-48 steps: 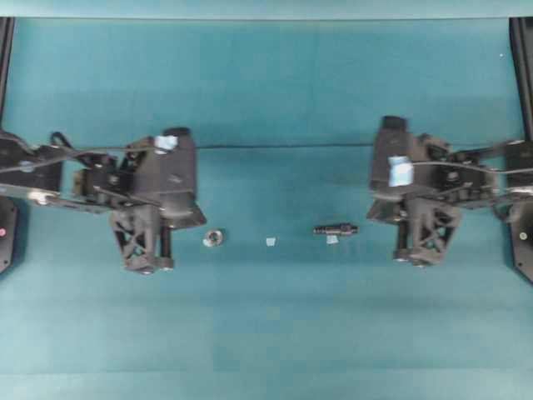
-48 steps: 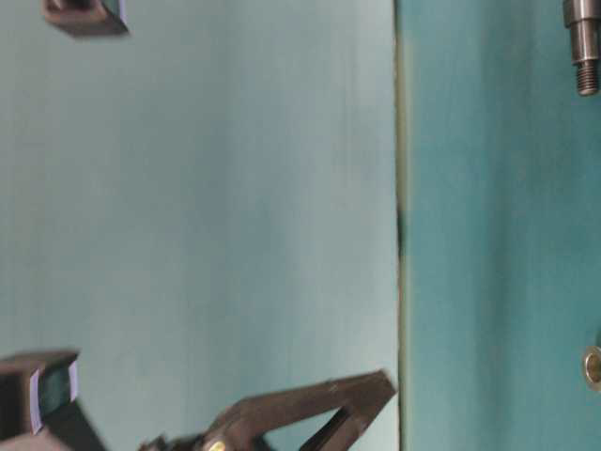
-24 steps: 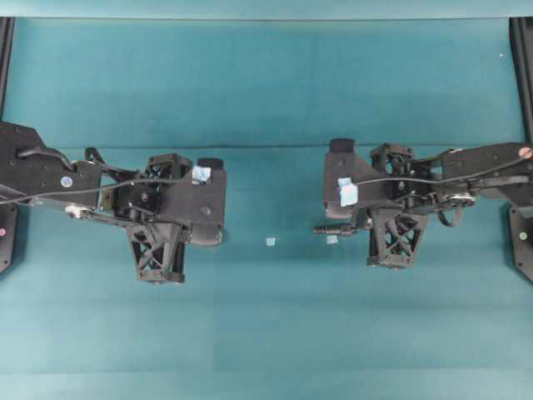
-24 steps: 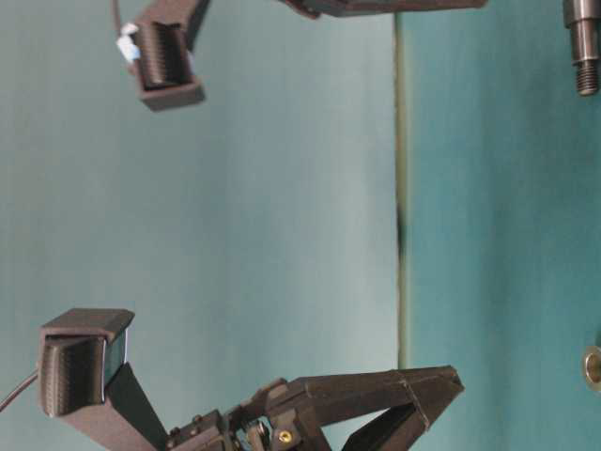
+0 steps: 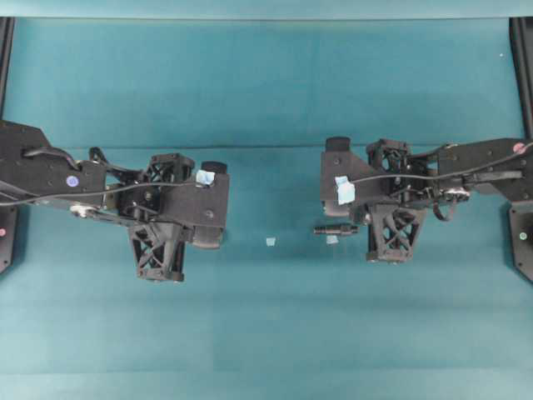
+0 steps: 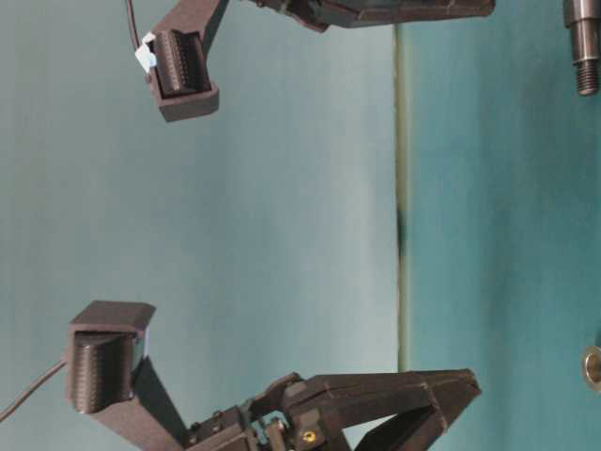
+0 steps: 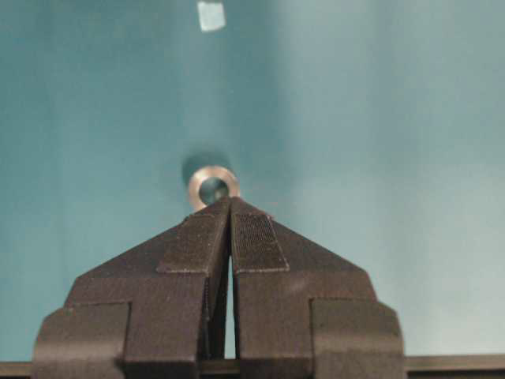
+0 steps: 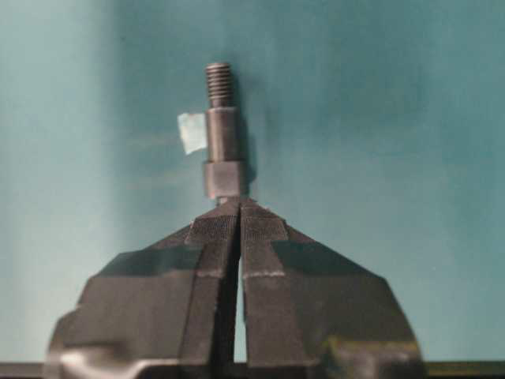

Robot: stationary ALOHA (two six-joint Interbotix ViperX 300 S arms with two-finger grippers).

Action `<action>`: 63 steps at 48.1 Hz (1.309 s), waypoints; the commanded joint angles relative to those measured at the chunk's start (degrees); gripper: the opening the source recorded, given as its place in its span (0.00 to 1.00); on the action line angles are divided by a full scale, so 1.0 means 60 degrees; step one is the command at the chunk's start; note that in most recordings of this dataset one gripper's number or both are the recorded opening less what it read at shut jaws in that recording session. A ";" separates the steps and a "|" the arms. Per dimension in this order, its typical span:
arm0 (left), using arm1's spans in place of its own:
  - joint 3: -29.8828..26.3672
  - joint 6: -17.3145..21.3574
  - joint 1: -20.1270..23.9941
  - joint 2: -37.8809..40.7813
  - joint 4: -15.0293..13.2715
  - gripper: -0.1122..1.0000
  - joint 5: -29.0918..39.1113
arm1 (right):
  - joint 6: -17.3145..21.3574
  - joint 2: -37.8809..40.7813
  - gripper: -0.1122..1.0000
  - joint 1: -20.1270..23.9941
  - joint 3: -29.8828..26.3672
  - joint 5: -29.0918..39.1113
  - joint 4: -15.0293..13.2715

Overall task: Insert the washer onto the shaft with both hands.
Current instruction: 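Open the left gripper over the washer and the right over the shaft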

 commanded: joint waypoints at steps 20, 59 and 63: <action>-0.0132 -0.0176 0.0000 0.0132 0.0044 0.60 -0.0059 | -0.0088 0.0586 0.80 -0.0161 -0.0381 0.0073 -0.0015; -0.0176 -0.0732 0.0278 0.1729 0.0044 0.87 -0.0835 | -0.0146 0.0864 0.89 -0.0088 0.0059 -0.0776 -0.0015; -0.0176 -0.0747 0.0322 0.1743 0.0044 0.87 -0.0894 | -0.0146 0.0864 0.89 -0.0059 0.0103 -0.0820 -0.0015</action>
